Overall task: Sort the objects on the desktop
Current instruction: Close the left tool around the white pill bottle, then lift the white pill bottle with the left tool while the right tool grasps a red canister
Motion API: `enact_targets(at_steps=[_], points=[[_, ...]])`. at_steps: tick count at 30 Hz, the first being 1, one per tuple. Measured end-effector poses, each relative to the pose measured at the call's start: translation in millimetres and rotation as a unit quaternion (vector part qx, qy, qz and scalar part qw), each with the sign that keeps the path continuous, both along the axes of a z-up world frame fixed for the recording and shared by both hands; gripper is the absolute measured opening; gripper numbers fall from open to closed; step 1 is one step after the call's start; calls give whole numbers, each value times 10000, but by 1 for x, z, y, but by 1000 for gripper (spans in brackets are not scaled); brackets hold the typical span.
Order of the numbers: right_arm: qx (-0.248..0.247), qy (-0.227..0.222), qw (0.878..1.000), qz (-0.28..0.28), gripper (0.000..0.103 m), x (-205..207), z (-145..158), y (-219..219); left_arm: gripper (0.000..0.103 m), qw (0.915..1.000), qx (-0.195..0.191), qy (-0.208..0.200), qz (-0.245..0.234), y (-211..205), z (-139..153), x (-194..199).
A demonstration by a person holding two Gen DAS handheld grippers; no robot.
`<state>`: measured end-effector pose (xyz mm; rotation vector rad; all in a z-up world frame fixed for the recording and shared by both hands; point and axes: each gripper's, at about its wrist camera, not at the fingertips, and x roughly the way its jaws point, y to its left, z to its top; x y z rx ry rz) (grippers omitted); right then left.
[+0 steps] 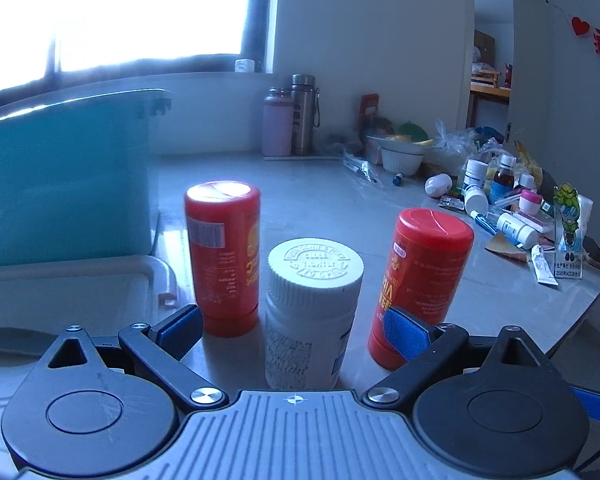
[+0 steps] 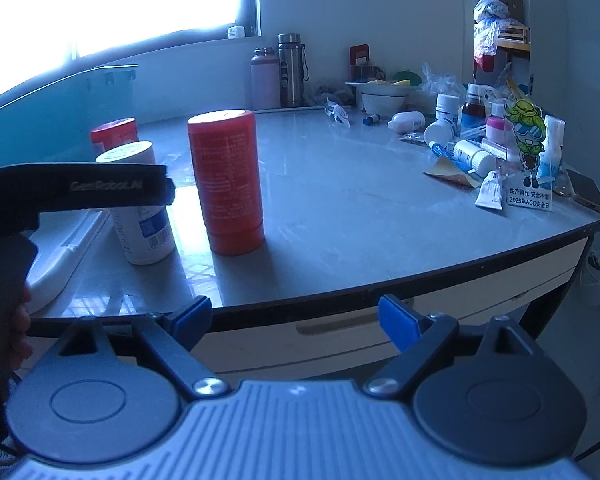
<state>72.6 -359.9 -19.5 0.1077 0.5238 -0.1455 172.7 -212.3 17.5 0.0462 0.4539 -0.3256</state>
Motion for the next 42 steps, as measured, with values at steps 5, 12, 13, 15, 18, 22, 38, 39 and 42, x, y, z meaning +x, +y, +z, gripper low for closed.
enact_targets(at_steps=[5, 12, 13, 15, 18, 22, 38, 39, 42], points=[[18, 63, 10000, 5, 91, 2, -3, -2, 48, 9998, 158, -9, -105, -10, -9, 10], [2, 7, 10000, 17, 91, -1, 0, -1, 48, 9993, 290, 8, -237, -9, -4, 5], [0, -8, 10000, 24, 91, -1, 1, 0, 48, 9994, 279, -21, -222, -6, -2, 2], [5, -35, 10000, 49, 91, -2, 4, 2, 48, 9996, 229, -29, -163, 2, 5, -3], [25, -84, 9999, 98, 91, -3, 7, 8, 48, 9998, 176, 13, -52, 14, 13, -10], [-5, -144, 9997, 196, 91, -5, 11, 17, 48, 9997, 213, 57, 110, 29, 19, -18], [-84, -285, 9990, 333, 91, -15, 19, 45, 48, 9992, 66, 74, 399, 98, 40, -76], [-85, -302, 9989, 337, 91, -14, 20, 47, 48, 9990, 47, 82, 440, 104, 40, -79], [-113, -348, 9987, 351, 91, -13, 22, 51, 48, 9984, -1, 104, 558, 122, 42, -86]])
